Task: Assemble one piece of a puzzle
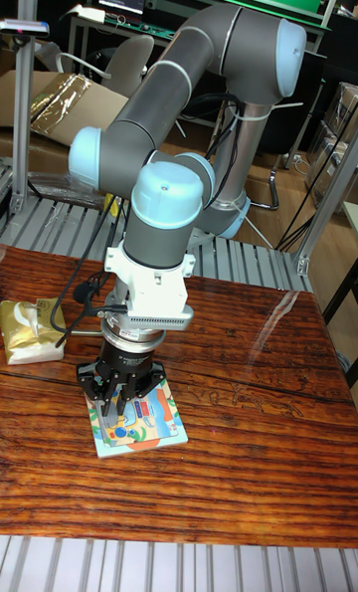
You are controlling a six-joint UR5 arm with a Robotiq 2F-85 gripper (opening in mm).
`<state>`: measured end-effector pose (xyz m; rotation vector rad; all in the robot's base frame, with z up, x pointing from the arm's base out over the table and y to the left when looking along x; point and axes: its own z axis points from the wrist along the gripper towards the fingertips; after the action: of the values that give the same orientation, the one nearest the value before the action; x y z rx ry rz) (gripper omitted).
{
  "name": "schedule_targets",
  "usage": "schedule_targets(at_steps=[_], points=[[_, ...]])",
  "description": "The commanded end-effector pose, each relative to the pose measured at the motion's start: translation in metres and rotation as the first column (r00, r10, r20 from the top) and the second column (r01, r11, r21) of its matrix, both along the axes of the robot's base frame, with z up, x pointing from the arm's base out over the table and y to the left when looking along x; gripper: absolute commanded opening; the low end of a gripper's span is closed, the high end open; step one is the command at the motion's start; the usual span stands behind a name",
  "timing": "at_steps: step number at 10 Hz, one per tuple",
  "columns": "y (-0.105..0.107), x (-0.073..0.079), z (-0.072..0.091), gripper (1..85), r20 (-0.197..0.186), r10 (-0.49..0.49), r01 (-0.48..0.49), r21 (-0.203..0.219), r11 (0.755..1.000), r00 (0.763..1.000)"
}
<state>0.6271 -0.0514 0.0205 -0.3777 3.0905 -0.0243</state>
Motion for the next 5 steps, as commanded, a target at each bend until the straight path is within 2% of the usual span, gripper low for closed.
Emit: schedule_targets(at_steps=[1, 5], points=[[0.0025, -0.0012, -0.0008, 26.7, -0.006, -0.013, 0.014, 0.008, 1.000, 1.000], [0.0007, -0.0018, -0.0020, 26.7, -0.008, -0.003, 0.003, 0.004, 1.000, 1.000]])
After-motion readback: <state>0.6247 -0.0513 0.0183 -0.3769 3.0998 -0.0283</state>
